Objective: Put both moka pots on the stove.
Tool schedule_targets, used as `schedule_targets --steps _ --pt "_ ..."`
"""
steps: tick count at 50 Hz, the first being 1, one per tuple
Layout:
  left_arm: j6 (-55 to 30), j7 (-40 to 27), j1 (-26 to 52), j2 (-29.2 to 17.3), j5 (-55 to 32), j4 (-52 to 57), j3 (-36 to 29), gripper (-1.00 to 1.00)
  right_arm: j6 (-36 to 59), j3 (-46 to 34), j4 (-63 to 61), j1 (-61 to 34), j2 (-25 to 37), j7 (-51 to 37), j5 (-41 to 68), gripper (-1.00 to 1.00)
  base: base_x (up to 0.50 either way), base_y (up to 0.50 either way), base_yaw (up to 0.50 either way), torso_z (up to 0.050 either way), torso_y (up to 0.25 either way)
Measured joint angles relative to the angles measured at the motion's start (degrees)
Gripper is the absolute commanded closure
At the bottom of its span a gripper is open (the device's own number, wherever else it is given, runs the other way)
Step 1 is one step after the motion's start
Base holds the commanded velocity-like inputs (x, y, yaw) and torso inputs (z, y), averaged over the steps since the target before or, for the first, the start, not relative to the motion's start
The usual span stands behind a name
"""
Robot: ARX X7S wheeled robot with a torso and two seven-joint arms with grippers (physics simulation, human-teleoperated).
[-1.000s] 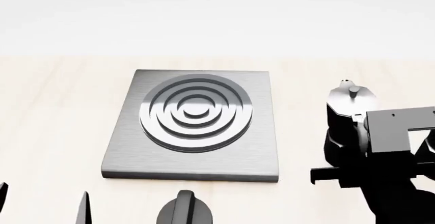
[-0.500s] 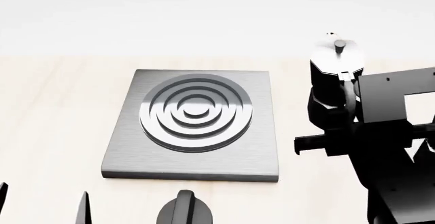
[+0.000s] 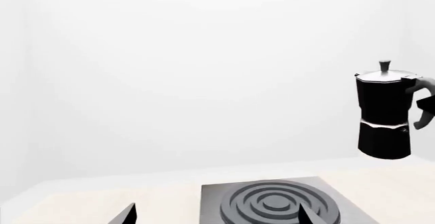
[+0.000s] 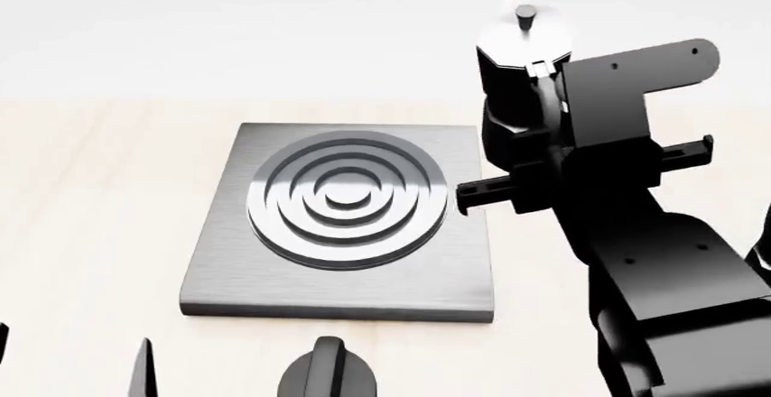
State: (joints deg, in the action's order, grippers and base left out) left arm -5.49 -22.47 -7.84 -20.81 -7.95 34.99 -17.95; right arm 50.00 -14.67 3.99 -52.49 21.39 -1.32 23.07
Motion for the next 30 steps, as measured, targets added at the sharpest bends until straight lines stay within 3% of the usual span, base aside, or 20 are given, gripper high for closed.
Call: schedule_targets --steps 19,30 --pt "0.1 -0.2 0.3 -0.2 -0.3 -0.3 -0.3 -1.0 -7.5 -4.0 13.1 -7.9 -6.2 2.5 -2.3 1.0 0.0 0.0 0.0 0.0 0.001" --pt "0.4 -0.3 0.4 -0.2 -0.5 -0.9 -0.4 -1.0 -16.2 -5.5 28.2 -12.8 -11.8 4.4 -3.8 1.0 0.0 0.0 0.0 0.0 0.001"
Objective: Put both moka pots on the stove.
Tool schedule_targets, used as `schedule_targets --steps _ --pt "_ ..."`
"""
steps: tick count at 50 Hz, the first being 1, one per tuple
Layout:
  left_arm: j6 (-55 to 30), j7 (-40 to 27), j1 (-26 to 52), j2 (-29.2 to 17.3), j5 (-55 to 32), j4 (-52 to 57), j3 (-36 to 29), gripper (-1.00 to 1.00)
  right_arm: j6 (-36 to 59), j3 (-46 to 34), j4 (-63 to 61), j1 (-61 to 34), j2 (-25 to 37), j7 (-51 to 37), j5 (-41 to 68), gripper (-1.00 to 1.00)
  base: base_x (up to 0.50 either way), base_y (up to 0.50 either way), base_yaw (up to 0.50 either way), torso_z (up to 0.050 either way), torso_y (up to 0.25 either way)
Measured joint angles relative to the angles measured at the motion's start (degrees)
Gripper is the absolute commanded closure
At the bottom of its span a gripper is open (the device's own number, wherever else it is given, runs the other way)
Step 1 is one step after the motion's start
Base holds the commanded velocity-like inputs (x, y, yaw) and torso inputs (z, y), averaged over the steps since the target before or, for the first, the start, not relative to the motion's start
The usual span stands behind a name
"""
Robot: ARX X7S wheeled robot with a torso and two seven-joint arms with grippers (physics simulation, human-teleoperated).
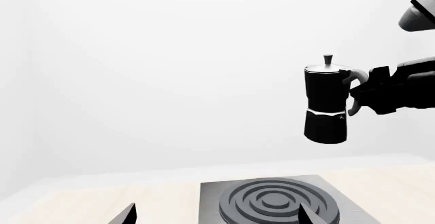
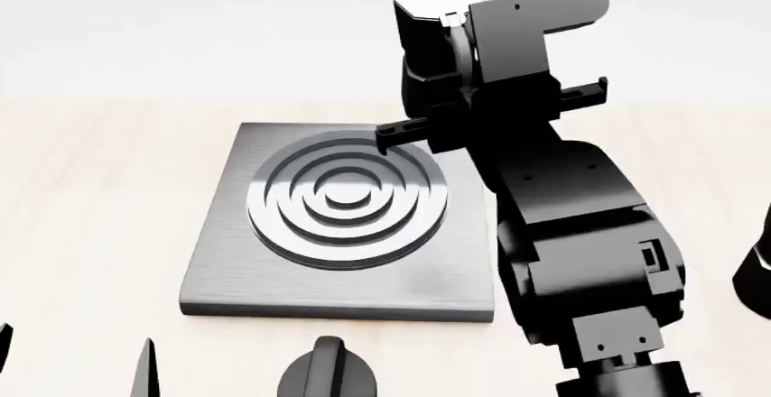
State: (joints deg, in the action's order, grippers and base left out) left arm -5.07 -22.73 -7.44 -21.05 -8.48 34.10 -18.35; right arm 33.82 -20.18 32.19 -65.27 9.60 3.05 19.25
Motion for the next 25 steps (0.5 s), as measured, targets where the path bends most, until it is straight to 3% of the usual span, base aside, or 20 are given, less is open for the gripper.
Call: schedule_targets --steps 9,25 --pt "0.1 -0.2 0.0 -0.2 -0.2 -0.2 0.2 -1.0 -6.9 -1.7 12.5 -3.6 -4.2 1.3 -1.5 1.0 0.0 0.0 0.0 0.0 0.001" --pt "0.3 -0.3 0.1 -0.4 -0.6 -0.7 0.1 -1.0 -13.4 -7.8 21.5 -6.1 -8.2 0.8 3.1 1.0 0.0 0.0 0.0 0.0 0.001"
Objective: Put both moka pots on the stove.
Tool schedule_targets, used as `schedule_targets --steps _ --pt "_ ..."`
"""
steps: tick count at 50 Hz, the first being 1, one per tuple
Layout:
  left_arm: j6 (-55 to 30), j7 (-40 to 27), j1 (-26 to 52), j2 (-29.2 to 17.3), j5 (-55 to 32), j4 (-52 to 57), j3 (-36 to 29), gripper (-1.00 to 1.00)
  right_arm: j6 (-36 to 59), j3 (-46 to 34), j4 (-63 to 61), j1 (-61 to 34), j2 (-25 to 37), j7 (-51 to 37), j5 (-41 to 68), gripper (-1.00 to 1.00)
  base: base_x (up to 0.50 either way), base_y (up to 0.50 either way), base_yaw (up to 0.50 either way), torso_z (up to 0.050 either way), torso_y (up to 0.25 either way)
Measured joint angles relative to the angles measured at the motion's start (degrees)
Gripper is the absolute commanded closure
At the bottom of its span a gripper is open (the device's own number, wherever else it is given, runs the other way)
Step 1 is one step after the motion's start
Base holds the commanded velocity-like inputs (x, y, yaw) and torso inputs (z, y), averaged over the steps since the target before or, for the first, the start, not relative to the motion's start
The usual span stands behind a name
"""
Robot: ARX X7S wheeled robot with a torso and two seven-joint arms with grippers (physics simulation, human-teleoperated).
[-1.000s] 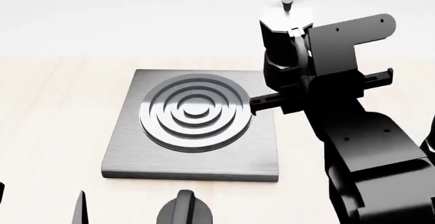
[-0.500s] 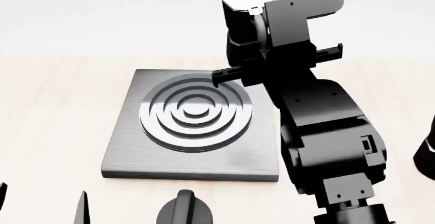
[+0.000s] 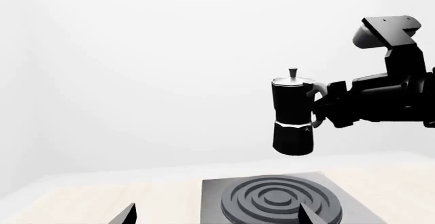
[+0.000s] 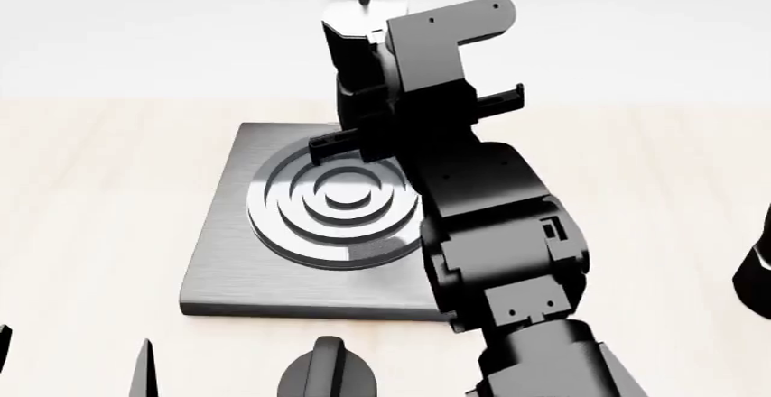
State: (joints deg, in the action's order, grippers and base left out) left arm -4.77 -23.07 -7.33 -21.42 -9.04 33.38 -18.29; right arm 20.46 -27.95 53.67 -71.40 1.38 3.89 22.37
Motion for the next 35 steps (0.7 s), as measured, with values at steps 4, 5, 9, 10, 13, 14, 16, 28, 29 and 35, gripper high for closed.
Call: schedule_targets --steps 4,5,9,10,13,14,16,28,29,35 --pt "0.0 -0.1 0.1 0.0 -0.1 0.0 0.0 -1.0 -1.9 -3.3 1.6 -0.3 -0.4 -0.7 3.3 1.0 0.0 0.0 0.0 0.0 0.0" --pt "0.0 -0.1 0.1 -0.1 -0.1 -0.1 0.0 -1.0 -2.3 -4.1 1.9 -0.3 -0.5 -0.9 4.2 1.0 0.0 0.0 0.0 0.0 0.0" --pt "-0.1 -0.1 0.1 -0.1 -0.2 -0.1 0.0 -1.0 -3.5 -6.8 2.2 -0.2 -0.6 -1.7 7.1 1.0 0.0 0.0 0.0 0.0 0.003" --pt "0.0 -0.1 0.2 -0.1 -0.2 -0.1 0.0 -1.0 -3.8 -7.3 2.3 -0.1 -0.6 -1.9 7.8 1.0 0.0 0.0 0.0 0.0 0.0" --pt "0.1 -0.2 0.2 -0.2 -0.2 -0.2 -0.1 -1.0 -4.5 -8.9 2.4 0.0 -0.7 -2.3 9.4 1.0 0.0 0.0 0.0 0.0 0.0" --pt "0.1 -0.2 0.2 -0.2 -0.2 -0.2 -0.1 -1.0 -4.8 -9.4 2.5 0.1 -0.7 -2.4 10.0 1.0 0.0 0.0 0.0 0.0 0.0" --pt "0.3 -0.1 0.2 -0.2 -0.2 -0.3 -0.1 -1.0 -5.3 -10.4 2.5 0.2 -0.8 -2.8 11.0 1.0 0.0 0.0 0.0 0.0 0.0" --pt "1.5 0.0 0.0 -0.5 -0.4 -0.8 -0.2 -1.0 -12.5 -26.1 5.9 -0.6 -1.1 -5.3 26.1 1.0 0.0 0.0 0.0 0.001 0.001" --pt "1.5 0.0 0.0 -0.5 -0.4 -0.8 -0.2 -1.0 -13.2 -27.9 6.2 -0.8 -1.2 -5.5 27.9 1.0 0.0 0.0 0.0 0.0 0.01" --pt "1.7 0.0 0.0 -0.6 -0.3 -0.9 -0.3 -1.0 -17.3 -38.3 7.6 -1.5 -1.2 -6.8 37.4 1.0 0.0 0.0 0.0 0.0 0.0"
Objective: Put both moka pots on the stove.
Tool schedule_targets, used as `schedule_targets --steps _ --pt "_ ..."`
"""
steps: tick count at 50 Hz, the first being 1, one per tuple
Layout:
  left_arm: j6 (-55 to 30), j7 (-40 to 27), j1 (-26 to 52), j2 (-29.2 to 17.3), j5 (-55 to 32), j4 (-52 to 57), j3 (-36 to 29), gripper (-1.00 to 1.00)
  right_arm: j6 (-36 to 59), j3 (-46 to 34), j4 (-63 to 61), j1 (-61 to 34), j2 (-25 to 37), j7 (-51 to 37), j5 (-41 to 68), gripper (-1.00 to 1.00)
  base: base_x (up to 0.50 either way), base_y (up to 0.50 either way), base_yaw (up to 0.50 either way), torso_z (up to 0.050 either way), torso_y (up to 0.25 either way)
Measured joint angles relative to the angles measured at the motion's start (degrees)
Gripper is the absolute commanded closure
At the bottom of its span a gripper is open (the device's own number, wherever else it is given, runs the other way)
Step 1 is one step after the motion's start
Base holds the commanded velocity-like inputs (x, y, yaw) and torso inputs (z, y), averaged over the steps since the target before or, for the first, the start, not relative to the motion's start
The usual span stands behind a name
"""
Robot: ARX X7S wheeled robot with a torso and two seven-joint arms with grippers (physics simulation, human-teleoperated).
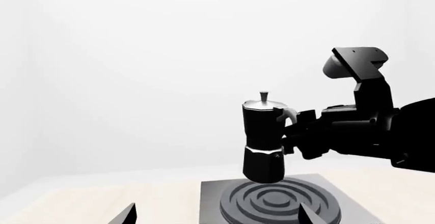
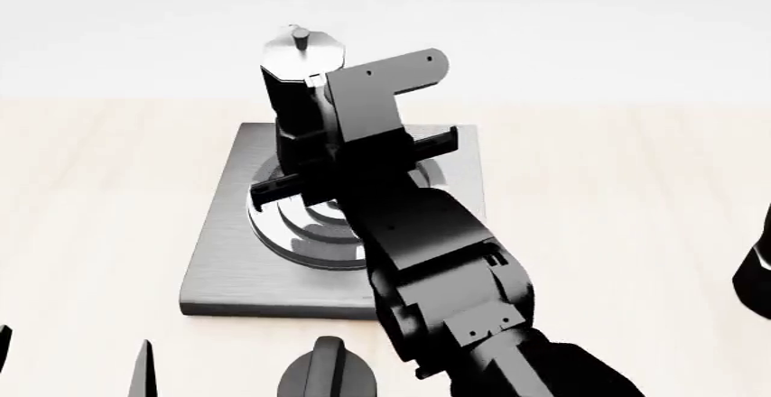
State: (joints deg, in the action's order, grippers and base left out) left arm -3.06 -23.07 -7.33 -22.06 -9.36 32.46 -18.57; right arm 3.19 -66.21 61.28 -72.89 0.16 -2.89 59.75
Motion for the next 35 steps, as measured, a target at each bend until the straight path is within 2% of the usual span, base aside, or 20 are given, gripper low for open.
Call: schedule_targets --steps 7,16,35 --pt "0.1 -0.1 0.1 -0.1 0.2 -0.3 -0.1 -1.0 -3.6 -8.8 0.6 -0.9 0.0 -1.0 8.0 1.0 0.0 0.0 0.0 0.0 -0.054" --pt "0.2 -0.1 0.2 -0.2 0.2 -0.5 -0.3 -1.0 -6.4 -15.9 1.1 -1.6 -0.1 -1.6 14.5 1.0 0.0 0.0 0.0 0.0 -0.076" --pt "0.4 -0.3 0.1 -0.4 0.1 -0.5 -0.5 -1.0 -9.0 -21.8 1.2 -1.7 -0.1 -2.1 19.6 1.0 0.0 0.0 0.0 0.0 -0.076"
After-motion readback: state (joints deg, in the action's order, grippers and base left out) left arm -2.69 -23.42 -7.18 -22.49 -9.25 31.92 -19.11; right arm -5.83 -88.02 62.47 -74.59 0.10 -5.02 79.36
